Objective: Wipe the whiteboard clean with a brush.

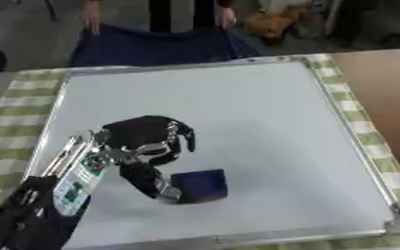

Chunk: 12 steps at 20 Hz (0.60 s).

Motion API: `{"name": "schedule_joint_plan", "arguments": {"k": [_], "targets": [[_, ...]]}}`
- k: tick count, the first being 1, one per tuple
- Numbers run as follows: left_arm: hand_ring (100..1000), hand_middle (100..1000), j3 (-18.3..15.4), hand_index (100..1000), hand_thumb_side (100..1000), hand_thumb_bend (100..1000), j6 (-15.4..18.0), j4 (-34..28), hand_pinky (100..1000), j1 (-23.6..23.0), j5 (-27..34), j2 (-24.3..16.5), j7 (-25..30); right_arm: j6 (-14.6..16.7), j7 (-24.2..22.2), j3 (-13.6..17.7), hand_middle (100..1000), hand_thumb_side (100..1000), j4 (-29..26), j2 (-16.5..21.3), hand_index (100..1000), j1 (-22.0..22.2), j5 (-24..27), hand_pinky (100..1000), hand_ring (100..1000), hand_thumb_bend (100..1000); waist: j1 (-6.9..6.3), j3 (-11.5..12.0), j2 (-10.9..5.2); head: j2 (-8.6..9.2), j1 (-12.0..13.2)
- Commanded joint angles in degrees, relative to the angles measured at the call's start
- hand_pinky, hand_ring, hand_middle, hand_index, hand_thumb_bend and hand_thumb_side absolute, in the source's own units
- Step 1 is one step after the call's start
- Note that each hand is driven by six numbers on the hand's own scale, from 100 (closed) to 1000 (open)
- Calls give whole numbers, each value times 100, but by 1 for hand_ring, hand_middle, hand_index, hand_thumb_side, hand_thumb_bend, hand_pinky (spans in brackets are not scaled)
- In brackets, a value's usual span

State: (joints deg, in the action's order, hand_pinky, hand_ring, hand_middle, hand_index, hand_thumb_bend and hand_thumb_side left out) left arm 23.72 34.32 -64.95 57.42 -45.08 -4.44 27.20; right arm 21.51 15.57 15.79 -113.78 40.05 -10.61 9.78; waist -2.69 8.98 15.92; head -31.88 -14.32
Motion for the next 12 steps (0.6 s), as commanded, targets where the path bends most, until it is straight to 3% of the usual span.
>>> {"name": "schedule_joint_plan", "arguments": {"k": [1, 12], "targets": [[780, 633, -67, 109, 831, 582, 15, -92, 833, 84, 46, -37, 4, 15, 13, 53, 493, 979, -81, 116, 286, -57, 51, 714, 599, 148, 48, -12, -107, 91, -9], [777, 629, -88, 109, 832, 587, -40, -155, 833, 62, 145, -41, 127, 26, 19, 63, 492, 979, -81, 107, 286, -56, 49, 714, 599, 149, 60, -15, -88, 59, -10]]}}
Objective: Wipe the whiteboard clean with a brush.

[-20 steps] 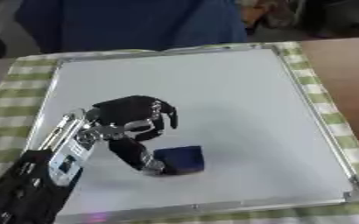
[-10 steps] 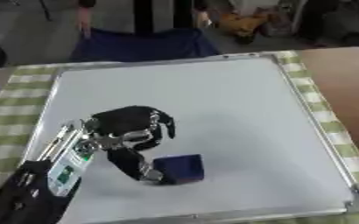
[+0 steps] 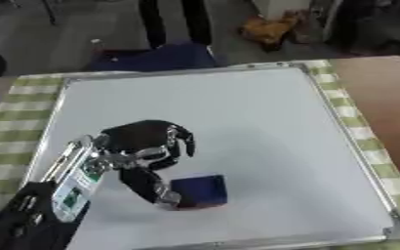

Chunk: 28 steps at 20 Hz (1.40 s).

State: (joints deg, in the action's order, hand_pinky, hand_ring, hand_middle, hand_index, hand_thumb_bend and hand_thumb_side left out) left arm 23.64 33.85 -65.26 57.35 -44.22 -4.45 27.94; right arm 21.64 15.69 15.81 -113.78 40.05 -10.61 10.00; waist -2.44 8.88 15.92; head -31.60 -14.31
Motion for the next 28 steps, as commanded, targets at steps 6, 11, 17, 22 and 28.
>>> {"name": "schedule_joint_plan", "arguments": {"k": [6, 11, 17, 22, 28], "targets": [[775, 626, -89, 107, 831, 587, -18, -157, 832, 65, 106, -43, 108, 16, 10, 63, 492, 979, -81, 107, 286, -57, 28, 715, 599, 149, 41, -4, -85, 47, -16], [774, 625, -94, 106, 830, 588, -32, -162, 832, 68, 131, -30, 143, 13, 11, 64, 492, 979, -81, 102, 286, -55, 33, 715, 599, 149, 44, -11, -93, 76, -18], [772, 623, -105, 106, 830, 585, -39, -164, 830, 68, 152, -23, 166, 23, 21, 65, 493, 979, -81, 106, 287, -57, 42, 715, 600, 149, 55, -18, -101, 84, -13], [771, 621, -117, 111, 830, 583, -38, -159, 830, 72, 162, -17, 190, 32, 25, 64, 493, 980, -81, 108, 287, -63, 48, 715, 599, 149, 64, -16, -102, 93, -15], [770, 621, -129, 113, 832, 582, -45, -168, 830, 78, 181, -3, 223, 43, 22, 63, 492, 980, -81, 107, 286, -64, 49, 715, 599, 149, 74, -18, -92, 103, -18]]}}
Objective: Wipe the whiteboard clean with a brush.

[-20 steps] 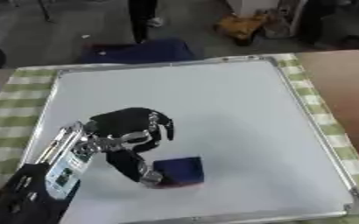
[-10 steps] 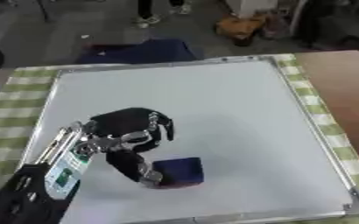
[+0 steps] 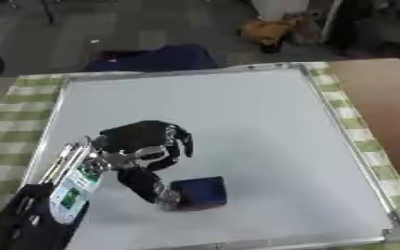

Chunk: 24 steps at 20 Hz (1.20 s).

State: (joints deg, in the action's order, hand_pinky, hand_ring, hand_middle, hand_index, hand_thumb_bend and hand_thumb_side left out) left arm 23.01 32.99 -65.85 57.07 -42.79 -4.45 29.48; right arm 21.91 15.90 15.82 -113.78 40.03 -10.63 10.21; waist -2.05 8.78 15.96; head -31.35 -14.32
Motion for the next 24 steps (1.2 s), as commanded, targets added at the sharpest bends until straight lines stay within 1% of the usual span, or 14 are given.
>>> {"name": "schedule_joint_plan", "arguments": {"k": [1, 5, 7, 9, 13, 19, 24], "targets": [[770, 621, -71, 113, 832, 582, 38, -113, 830, 108, 41, -1, 72, 17, -1, 62, 492, 980, -81, 109, 286, -61, 27, 715, 599, 149, 36, -7, -96, 80, -17], [776, 627, -74, 113, 827, 583, 64, -156, 829, 122, 9, 8, 64, 12, -16, 56, 492, 979, -81, 102, 286, -61, 27, 715, 598, 150, 32, -7, -93, 78, -20], [778, 630, -56, 110, 812, 579, 162, -209, 825, 143, -94, 6, 52, 7, -18, 58, 492, 979, -81, 99, 286, -64, 31, 715, 598, 149, 29, -14, -93, 73, -18], [778, 631, -52, 109, 780, 554, 260, -223, 822, 159, -207, 20, 53, 8, -14, 59, 492, 979, -81, 102, 286, -68, 38, 715, 598, 149, 28, -27, -95, 64, -11], [794, 655, -33, 118, 752, 559, 448, -181, 826, 187, -455, 94, 111, -4, -30, 49, 491, 978, -81, 98, 285, -83, 50, 715, 598, 150, 16, -47, -90, 58, 9], [816, 683, -53, 125, 729, 572, 528, -41, 831, 167, -788, 210, 81, -38, -84, 36, 490, 977, -81, 85, 284, -112, 70, 715, 596, 150, -6, -68, -73, 50, 19], [802, 641, -155, 125, 748, 585, 519, 180, 828, 129, -1243, 285, -191, -48, -103, 44, 488, 975, -81, 71, 282, -113, 74, 716, 595, 153, -17, -91, -49, 47, 22]]}}
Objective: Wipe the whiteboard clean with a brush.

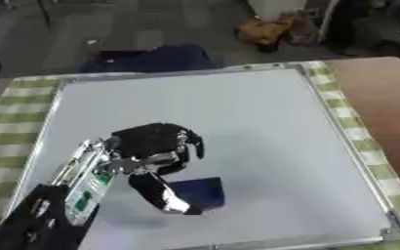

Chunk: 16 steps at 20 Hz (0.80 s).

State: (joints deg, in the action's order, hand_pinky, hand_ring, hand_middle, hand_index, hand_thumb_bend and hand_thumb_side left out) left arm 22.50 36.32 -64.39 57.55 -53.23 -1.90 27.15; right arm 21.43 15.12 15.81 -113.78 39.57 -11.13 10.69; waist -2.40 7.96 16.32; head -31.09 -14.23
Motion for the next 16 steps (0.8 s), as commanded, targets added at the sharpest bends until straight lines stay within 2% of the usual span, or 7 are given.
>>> {"name": "schedule_joint_plan", "arguments": {"k": [1, 6, 16], "targets": [[798, 626, -125, 124, 752, 590, 176, 87, 828, 70, -283, 48, -26, -6, -29, 46, 487, 975, -81, 112, 281, -62, 25, 716, 594, 153, 16, -11, -80, 21, 15], [781, 587, -180, 122, 764, 615, 163, 288, 820, 13, -598, 130, -299, -26, -61, 48, 486, 974, -81, 95, 280, -66, 18, 716, 593, 155, 2, -14, -55, 15, 14], [759, 553, -222, 120, 753, 600, 202, 574, 802, -58, -1008, 247, -554, -30, -73, 65, 483, 971, -81, 75, 278, -75, 8, 716, 592, 157, -3, -39, -3, 20, 12]]}}
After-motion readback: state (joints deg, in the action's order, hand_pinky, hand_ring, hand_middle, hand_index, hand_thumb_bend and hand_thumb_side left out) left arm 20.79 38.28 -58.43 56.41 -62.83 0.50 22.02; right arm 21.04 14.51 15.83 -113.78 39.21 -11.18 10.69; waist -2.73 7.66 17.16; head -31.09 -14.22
